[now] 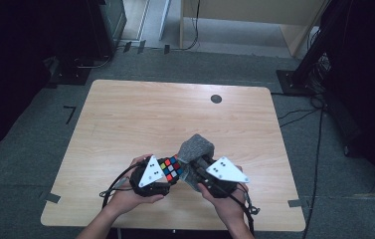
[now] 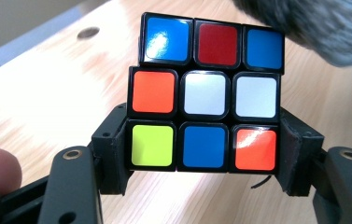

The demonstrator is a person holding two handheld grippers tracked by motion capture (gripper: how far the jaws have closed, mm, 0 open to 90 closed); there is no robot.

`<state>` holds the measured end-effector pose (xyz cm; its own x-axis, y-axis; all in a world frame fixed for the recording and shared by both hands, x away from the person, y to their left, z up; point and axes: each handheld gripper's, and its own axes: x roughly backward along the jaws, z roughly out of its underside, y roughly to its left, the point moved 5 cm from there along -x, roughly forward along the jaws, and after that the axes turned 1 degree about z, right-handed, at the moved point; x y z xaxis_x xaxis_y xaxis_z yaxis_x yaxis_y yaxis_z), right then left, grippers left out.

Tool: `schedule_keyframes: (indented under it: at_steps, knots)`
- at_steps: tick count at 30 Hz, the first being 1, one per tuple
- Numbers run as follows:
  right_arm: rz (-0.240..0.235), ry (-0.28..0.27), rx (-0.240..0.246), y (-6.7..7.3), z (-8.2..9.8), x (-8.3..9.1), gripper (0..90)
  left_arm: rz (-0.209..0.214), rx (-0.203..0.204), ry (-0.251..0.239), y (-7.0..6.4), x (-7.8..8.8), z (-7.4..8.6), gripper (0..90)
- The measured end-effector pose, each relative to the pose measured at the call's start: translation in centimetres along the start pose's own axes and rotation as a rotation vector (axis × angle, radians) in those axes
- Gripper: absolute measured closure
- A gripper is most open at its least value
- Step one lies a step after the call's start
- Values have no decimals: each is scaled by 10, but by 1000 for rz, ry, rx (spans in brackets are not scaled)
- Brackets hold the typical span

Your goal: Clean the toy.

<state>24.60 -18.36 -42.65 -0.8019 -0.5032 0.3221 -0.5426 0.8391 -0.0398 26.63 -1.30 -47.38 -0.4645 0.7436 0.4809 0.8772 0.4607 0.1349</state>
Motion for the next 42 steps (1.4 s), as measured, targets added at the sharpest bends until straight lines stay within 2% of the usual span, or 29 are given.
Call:
schedule_keyframes:
  at_steps: [2,3,4,5,6,7,9,10,11,13,15,17,18,19,21,23,25,26,29,30,31,32,33,35,37,38,39,41,42]
  knots:
    - [-101,-57,-78,0,-2,3,663,47,-13,-86,-2,4,-2,340]
    - [-143,-76,-84,2,-3,3,663,60,-21,-112,-4,6,-3,340]
    - [-160,-78,-76,5,-3,3,664,61,-29,-126,-4,7,-3,340]
    - [-159,-71,-58,7,-2,1,666,55,-40,-133,-5,8,-3,340]
    - [-138,-58,-50,6,0,-1,668,54,-47,-136,-4,9,-3,340]
    - [-100,-35,-58,3,4,-4,671,63,-40,-138,-4,10,-3,340]
    - [-8,50,-42,-11,14,-11,673,71,-32,-145,-2,10,-2,340]
    - [16,75,-55,-17,18,-11,674,79,-24,-151,-1,10,-2,340]
    - [5,58,-97,-22,19,-9,673,82,-21,-150,0,9,-2,340]
    - [-47,-1,-142,-21,13,-2,672,80,-20,-150,0,7,-3,340]
    - [-108,-72,-114,-10,3,6,668,91,-13,-157,-1,6,-5,340]
    - [-138,-97,-50,3,-4,10,661,97,-8,-165,-2,5,-5,340]
    - [-117,-91,-12,6,-4,9,661,96,-13,-169,-3,6,-5,340]
    - [-85,-65,6,7,-2,7,662,93,-21,-165,-3,6,-5,340]
    - [-47,-18,-18,-1,6,1,665,93,-25,-161,-2,6,-5,340]
    - [17,58,-37,-16,17,-4,669,91,-18,-164,-1,6,-4,340]
    - [21,58,-83,-25,19,-3,668,80,-14,-158,1,5,-3,340]
    - [-3,38,-97,-25,17,0,666,78,-16,-156,1,5,-2,340]
    - [-91,-40,-69,-11,3,8,663,80,-17,-159,0,4,-3,340]
    - [-128,-61,-61,-6,-1,9,662,79,-22,-162,-1,5,-3,340]
    - [-144,-64,-58,-3,-2,9,662,83,-21,-172,-2,6,-4,340]
    - [-130,-48,-47,-2,-1,7,663,89,-17,-183,-2,7,-5,340]
    - [-94,-19,-42,-5,3,5,665,89,-16,-190,-1,9,-6,340]
    - [-27,19,-97,-21,14,0,668,93,0,-206,1,12,-6,340]
    - [11,65,-155,-34,27,-5,672,105,24,-232,4,15,-8,340]
    - [-3,76,-173,-37,31,-7,673,108,33,-241,5,16,-8,340]
    - [-46,78,-191,-36,33,-9,675,109,40,-247,6,17,-9,340]
    - [-174,46,-211,-29,30,-10,687,98,40,-235,8,16,-8,340]
    - [-209,25,-204,-24,28,-10,696,90,44,-223,9,15,-6,340]
